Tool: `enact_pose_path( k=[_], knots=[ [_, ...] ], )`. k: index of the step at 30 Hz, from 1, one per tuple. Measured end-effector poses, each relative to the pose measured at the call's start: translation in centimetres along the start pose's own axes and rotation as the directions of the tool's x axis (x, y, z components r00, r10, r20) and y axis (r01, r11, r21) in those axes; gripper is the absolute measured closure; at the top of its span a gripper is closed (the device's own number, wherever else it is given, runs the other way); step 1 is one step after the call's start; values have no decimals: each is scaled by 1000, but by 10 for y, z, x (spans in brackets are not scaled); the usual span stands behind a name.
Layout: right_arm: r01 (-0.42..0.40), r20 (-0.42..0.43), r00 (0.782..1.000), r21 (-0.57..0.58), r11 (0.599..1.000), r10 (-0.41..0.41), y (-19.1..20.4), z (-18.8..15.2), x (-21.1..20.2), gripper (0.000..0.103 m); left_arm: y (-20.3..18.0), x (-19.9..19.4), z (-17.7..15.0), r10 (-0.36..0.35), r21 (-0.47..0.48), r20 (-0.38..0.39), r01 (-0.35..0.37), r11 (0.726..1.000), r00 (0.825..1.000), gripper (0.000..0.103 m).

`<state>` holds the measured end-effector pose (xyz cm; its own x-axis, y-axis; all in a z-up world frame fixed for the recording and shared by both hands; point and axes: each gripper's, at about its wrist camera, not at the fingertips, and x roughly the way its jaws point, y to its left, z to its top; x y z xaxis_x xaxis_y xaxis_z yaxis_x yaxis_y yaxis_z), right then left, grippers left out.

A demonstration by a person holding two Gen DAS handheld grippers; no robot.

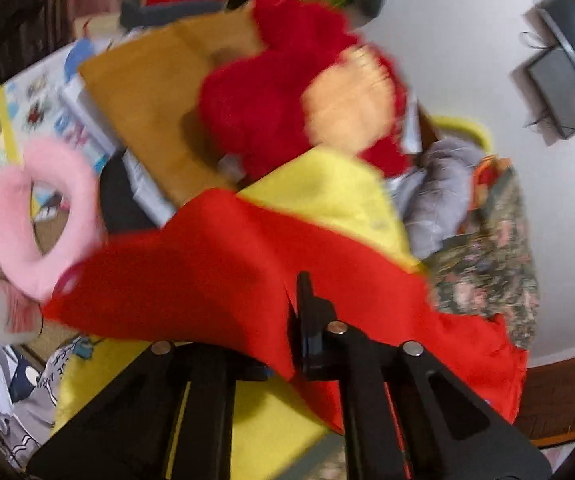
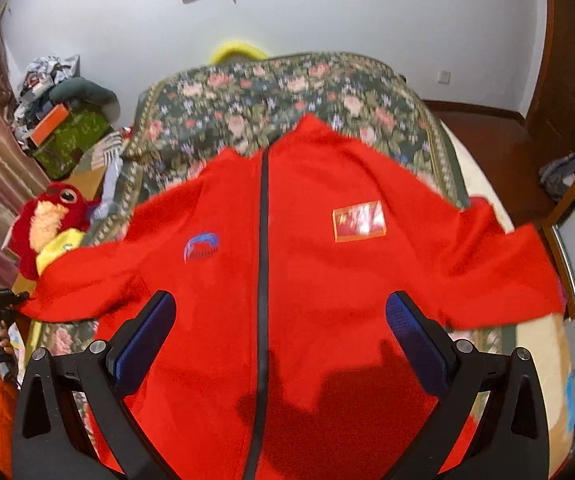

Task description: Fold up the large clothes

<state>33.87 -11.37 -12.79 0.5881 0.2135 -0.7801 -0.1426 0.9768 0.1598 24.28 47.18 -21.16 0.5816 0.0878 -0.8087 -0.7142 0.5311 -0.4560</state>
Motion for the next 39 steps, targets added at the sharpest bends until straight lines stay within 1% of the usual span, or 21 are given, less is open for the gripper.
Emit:
enact_pose_path(
  k=[2,4,6,7,9,12,15,17,19,20,22,24,26,28,30,32,35,36,37,38,39],
  knots=[
    [-3,12,1000,-6,1000,3,-3,8,-4,0,-27,-22,2,-40,62,34,38,997,999,98],
    [-1,18,1000,-30,1000,2,-6,17,-6,0,-60,-43,2,-59,140,69,49,989,996,98],
    [0,16,1000,-53,999,1,-9,25,-4,0,-94,-57,-1,-84,212,89,64,975,992,98],
    [2,15,1000,-58,998,-1,-12,30,-4,0,-117,-68,-5,-114,259,99,85,962,989,99],
    [2,17,1000,-61,998,-1,-17,36,-3,0,-151,-80,-14,-156,316,106,115,942,982,98],
    [-28,2,1000,-60,998,28,-25,44,1,0,-207,-91,-33,-222,390,91,170,905,971,98],
    [-53,-6,999,-49,997,53,-32,45,6,0,-262,-88,-57,-274,450,57,221,865,960,98],
    [-78,-13,997,-37,996,77,-39,43,9,0,-299,-78,-79,-302,484,18,256,837,953,98],
    [-91,-23,996,-28,995,91,-45,40,13,0,-327,-67,-100,-311,512,-21,278,813,950,98],
    [-97,-30,995,-21,995,96,-49,37,15,0,-346,-58,-118,-314,535,-51,291,793,948,99],
    [-104,-39,994,-12,994,104,-55,32,18,0,-369,-47,-143,-308,573,-82,297,764,948,98],
    [-114,-46,992,6,994,114,-63,25,20,0,-394,-32,-177,-289,626,-114,295,722,951,98],
    [-128,-57,990,30,991,129,-72,18,22,0,-413,-14,-214,-257,671,-159,296,680,953,98],
    [-135,-68,988,49,990,138,-79,14,23,0,-426,5,-248,-222,698,-218,310,645,951,98],
    [-132,-81,987,63,989,137,-87,9,23,0,-432,19,-280,-185,716,-269,325,618,945,98],
    [-118,-90,988,62,991,123,-93,4,21,0,-436,34,-311,-121,741,-314,323,589,942,98],
    [-84,-95,992,43,995,88,-99,-3,16,0,-432,46,-339,-45,768,-356,320,555,933,98],
    [-72,-95,993,27,997,74,-99,-5,13,0,-429,48,-348,-20,776,-376,327,539,926,97],
    [-66,-95,993,15,998,67,-99,-7,12,0,-428,49,-354,-1,784,-389,332,524,921,92],
    [-61,-94,994,-2,998,60,-98,-9,10,0,-427,48,-362,26,803,-398,334,493,917,82],
    [-58,-94,994,-12,998,57,-97,-10,9,0,-426,44,-367,39,814,-402,338,473,915,70]
  ],
)
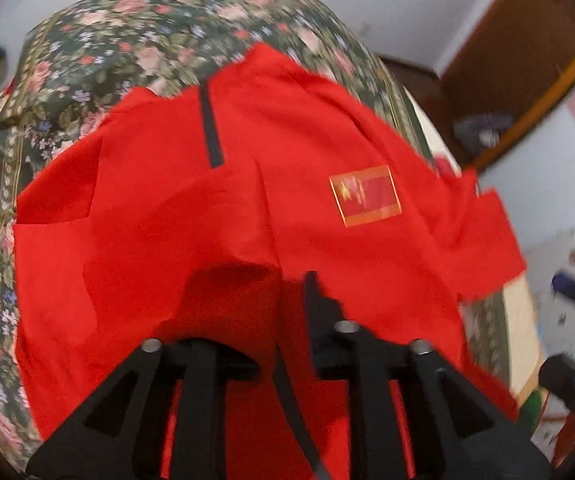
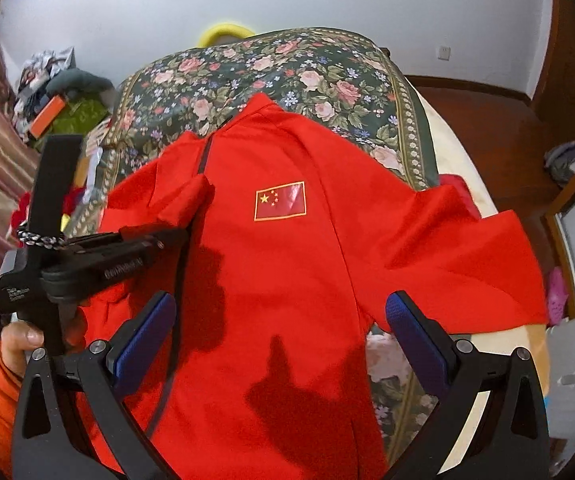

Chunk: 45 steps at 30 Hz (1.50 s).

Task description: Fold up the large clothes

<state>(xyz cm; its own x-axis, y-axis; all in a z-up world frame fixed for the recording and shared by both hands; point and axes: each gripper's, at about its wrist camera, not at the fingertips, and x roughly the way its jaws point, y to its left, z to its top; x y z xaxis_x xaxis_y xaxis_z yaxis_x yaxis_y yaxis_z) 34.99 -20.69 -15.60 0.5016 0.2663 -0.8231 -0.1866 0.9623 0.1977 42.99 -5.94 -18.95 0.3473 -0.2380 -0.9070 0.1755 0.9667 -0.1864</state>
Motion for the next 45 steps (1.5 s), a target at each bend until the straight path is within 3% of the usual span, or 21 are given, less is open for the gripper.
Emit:
enact_pose_path(
  k=[3,8,12,15,17,23,27,31,36,39,42,44,45],
  knots=[
    [-1,-11,1000,-28,1000,1,7,-1,0,0,-6,-19,-10,-10,66,10,9,998,1000,53],
    [-15,-20,1000,-55,998,14,29,5,6,0,13,-64,-17,-26,95,87,17,995,996,36],
    [-17,-25,1000,-87,996,15,56,10,16,0,59,-102,-24,48,56,177,-59,997,983,30],
    [-11,-27,1000,-143,990,7,83,14,29,0,105,-124,-34,131,-8,230,-132,991,964,18],
    [-10,-37,999,-185,983,4,103,17,43,0,140,-132,-41,191,-66,256,-180,981,948,16],
    [-15,-88,996,-333,943,-15,156,10,92,0,225,-119,-76,281,-195,174,-247,949,944,16],
    [16,-126,989,-431,902,-78,187,-3,131,0,253,-103,-100,306,-229,128,-272,935,943,16],
    [20,-152,982,-519,855,-115,207,-15,159,1,255,-86,-116,351,-173,108,-330,928,930,16],
    [67,-123,978,-578,813,-168,217,-25,175,9,242,-54,-128,389,-11,64,-389,921,919,16],
    [113,-74,978,-603,790,-197,220,-27,179,21,235,-37,-133,393,51,41,-395,917,919,16],
    [158,-19,976,-615,772,-215,224,-26,180,48,231,-21,-133,405,67,24,-405,912,914,15],
    [154,0,981,-621,769,-196,227,-25,178,75,229,-13,-131,408,70,22,-409,910,913,12],
    [150,2,982,-615,774,-189,228,-24,177,81,228,-10,-129,405,64,23,-406,912,914,11]
  ],
)
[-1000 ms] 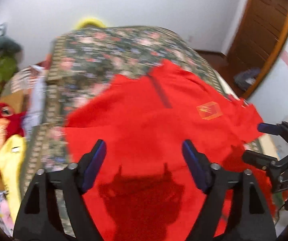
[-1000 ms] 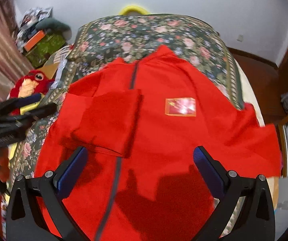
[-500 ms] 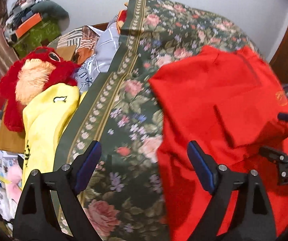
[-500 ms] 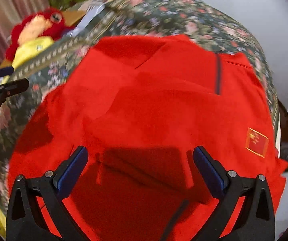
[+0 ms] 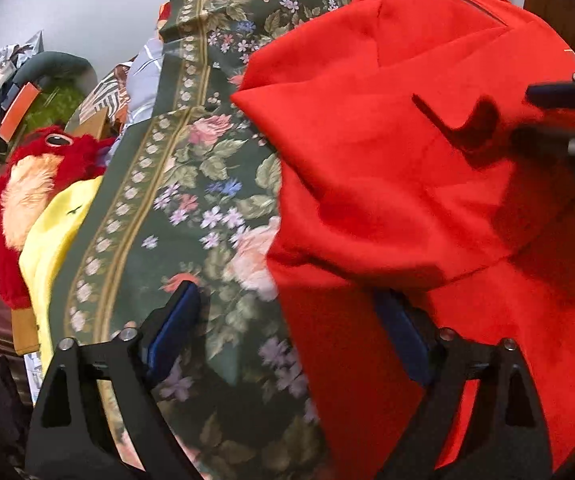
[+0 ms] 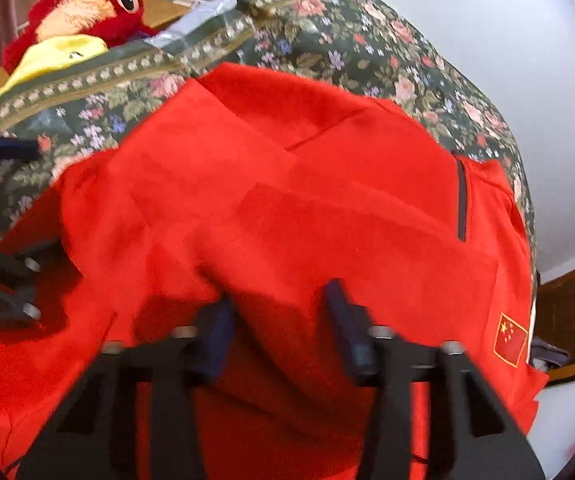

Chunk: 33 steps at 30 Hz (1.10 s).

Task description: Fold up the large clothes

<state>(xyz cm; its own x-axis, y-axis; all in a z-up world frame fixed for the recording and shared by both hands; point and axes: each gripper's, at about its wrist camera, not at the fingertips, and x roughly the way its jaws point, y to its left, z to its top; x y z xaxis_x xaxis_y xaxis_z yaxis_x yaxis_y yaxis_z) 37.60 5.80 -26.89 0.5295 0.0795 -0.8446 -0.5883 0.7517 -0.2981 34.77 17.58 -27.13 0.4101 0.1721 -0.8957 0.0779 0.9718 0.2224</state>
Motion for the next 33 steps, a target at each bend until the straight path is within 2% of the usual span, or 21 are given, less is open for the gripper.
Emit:
enact_pose_path(
  k=[1,2,7,10,13,17,19,22,24,25,26,27,28,30,33],
  knots=[
    [4,11,1000,19,1000,-4,-2,1,-2,88,-1,2,2,-5,-16,-7,5,1000,1000,11],
    [3,29,1000,38,999,-4,-3,2,-6,91,-1,4,4,-9,-31,-14,9,999,1000,11],
    [-39,154,988,149,988,16,-30,4,-37,96,6,13,9,-33,-104,-19,31,994,999,7],
    [-54,229,974,226,973,1,-57,4,-61,97,13,15,9,-25,-149,-14,22,989,1000,7],
    [-77,299,954,325,943,-25,-97,-4,-93,97,13,14,8,-4,-170,-14,1,986,1000,7],
    [-95,347,935,438,894,-71,-145,-26,-128,97,16,11,7,18,-217,-19,-22,976,1000,7],
    [-99,350,934,435,895,-67,-155,-34,-135,97,16,9,7,17,-234,-31,-24,972,999,7],
    [-120,327,945,357,926,-4,-146,-42,-134,97,14,0,4,4,-238,-27,-11,971,1000,7],
    [-103,305,952,297,949,8,-131,-46,-128,89,14,-10,-1,7,-247,-6,-8,969,1000,7],
    [-105,291,956,264,959,25,-124,-47,-125,73,15,-13,-4,11,-255,-2,-11,967,1000,7],
    [-116,272,961,223,968,52,-112,-46,-119,52,17,-15,-5,11,-261,-1,-10,965,1000,7],
    [-127,265,962,202,971,71,-105,-45,-114,46,20,-17,-8,3,-275,0,-2,961,1000,7],
    [-139,264,961,183,973,88,-95,-44,-109,42,21,-19,-10,-10,-284,3,10,959,1000,7],
    [-171,235,962,129,977,137,-71,-37,-93,42,25,-20,-14,-34,-286,4,33,958,999,7],
    [-213,167,965,61,975,201,-39,-27,-66,42,28,-15,-16,-1,-255,-10,-1,967,1000,7]
  ],
)
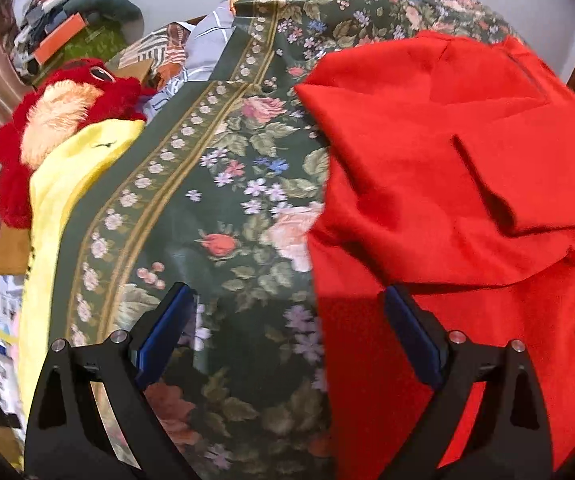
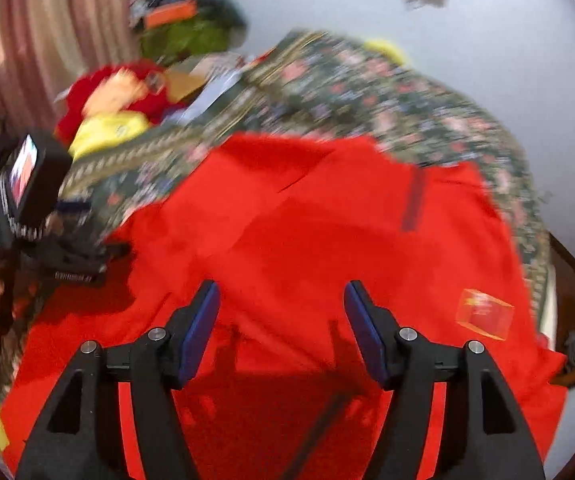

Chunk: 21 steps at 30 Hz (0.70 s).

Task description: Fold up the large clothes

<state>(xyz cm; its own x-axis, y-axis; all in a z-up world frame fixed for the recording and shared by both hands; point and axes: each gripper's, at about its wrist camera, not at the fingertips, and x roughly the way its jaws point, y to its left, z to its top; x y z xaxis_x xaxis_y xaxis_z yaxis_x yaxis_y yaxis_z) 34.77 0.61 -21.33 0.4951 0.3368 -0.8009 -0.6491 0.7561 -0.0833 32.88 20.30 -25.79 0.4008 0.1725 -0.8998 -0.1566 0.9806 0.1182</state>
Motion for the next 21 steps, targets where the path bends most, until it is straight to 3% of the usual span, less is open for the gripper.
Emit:
enact_pose_path(
  k=[2,7,11,12,14,16,21],
  knots=[
    [-8,-51,999,-39,999,6,14,1,23,42,2,7,-1,-7,20,-10,7,1000,1000,7],
    [44,-155,985,-162,986,-69,43,1,72,42,-5,13,-4,-2,60,26,1,998,1000,0],
    [99,-167,978,-175,980,-128,46,2,89,44,-5,18,-2,-7,53,45,5,999,999,0],
    [118,-165,975,-171,978,-147,45,4,94,49,-3,20,0,-12,44,42,11,999,999,0],
    [139,-163,973,-163,977,-165,43,7,97,75,-3,22,3,-15,38,39,14,999,999,0],
    [122,-145,980,-121,985,-139,39,10,91,93,-5,23,5,-9,41,39,8,999,999,0],
    [49,-57,997,65,997,-45,13,18,55,94,-2,24,7,-4,14,40,3,1000,999,0]
  ],
)
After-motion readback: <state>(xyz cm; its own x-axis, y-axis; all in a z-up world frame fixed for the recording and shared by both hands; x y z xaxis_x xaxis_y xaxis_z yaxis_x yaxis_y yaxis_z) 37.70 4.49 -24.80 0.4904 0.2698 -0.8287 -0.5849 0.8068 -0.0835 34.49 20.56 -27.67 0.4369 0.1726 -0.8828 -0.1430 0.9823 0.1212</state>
